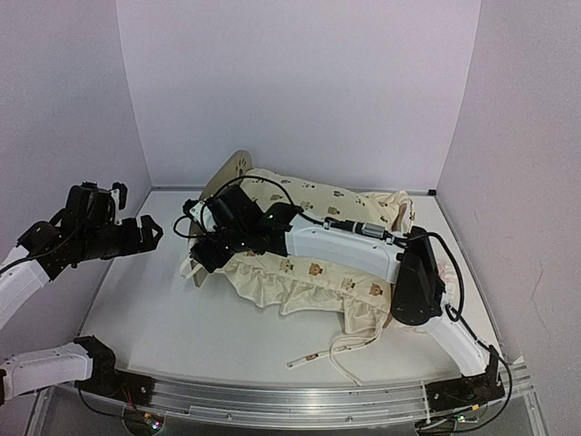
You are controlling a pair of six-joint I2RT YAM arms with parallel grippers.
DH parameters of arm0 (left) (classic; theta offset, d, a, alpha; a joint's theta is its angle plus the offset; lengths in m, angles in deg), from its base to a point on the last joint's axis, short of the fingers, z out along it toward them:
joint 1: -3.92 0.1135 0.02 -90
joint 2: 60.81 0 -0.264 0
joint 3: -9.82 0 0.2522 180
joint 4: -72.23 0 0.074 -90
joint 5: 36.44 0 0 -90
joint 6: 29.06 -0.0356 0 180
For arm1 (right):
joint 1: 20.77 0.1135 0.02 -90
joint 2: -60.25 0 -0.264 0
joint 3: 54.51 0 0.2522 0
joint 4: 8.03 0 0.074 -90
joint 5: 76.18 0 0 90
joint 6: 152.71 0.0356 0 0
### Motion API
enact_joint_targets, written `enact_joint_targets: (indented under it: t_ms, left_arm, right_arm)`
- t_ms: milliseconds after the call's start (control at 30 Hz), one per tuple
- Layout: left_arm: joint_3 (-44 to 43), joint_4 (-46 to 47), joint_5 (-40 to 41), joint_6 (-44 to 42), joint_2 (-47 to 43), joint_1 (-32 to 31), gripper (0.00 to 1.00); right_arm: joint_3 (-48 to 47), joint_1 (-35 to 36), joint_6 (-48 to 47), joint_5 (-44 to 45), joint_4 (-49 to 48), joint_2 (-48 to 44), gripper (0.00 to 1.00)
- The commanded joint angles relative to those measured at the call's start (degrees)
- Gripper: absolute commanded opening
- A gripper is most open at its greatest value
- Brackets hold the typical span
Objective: Set up the pet bed
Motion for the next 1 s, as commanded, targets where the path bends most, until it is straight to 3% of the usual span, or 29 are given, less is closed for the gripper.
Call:
enact_joint_targets:
  t_ms: [0, 167, 400, 533, 967]
  left_arm:
    - [0.1, 2.9, -2.2, -1.4, 0.5, -0.3, 0.97]
    - [0.2, 3.2, -2.9, -1.6, -0.2, -0.3, 0.97]
    - [0.3, 3.2, -2.4, -1.6, -0.4, -0.3, 0.97]
    - [0.2, 3.0, -2.1, -1.5, 0.0, -0.3, 0.96]
    - [0.1, 3.0, -2.1, -1.7, 0.8, -0.3, 0.95]
  right_arm:
    - [-0.5, 0.2, -1.1, 4.0, -2.9, 1.5, 0.79]
    - [0.4, 0.3, -0.2, 4.4, -3.6, 3.2, 0.62]
    - [5.2, 0.3, 0.1, 5.0, -5.1, 1.0, 0.17]
    - [9.6, 0.3, -0.2, 5.2, -7.5, -2.8, 0.01]
    - [16.2, 0.2, -2.8, 6.4, -10.3, -12.0, 0.00]
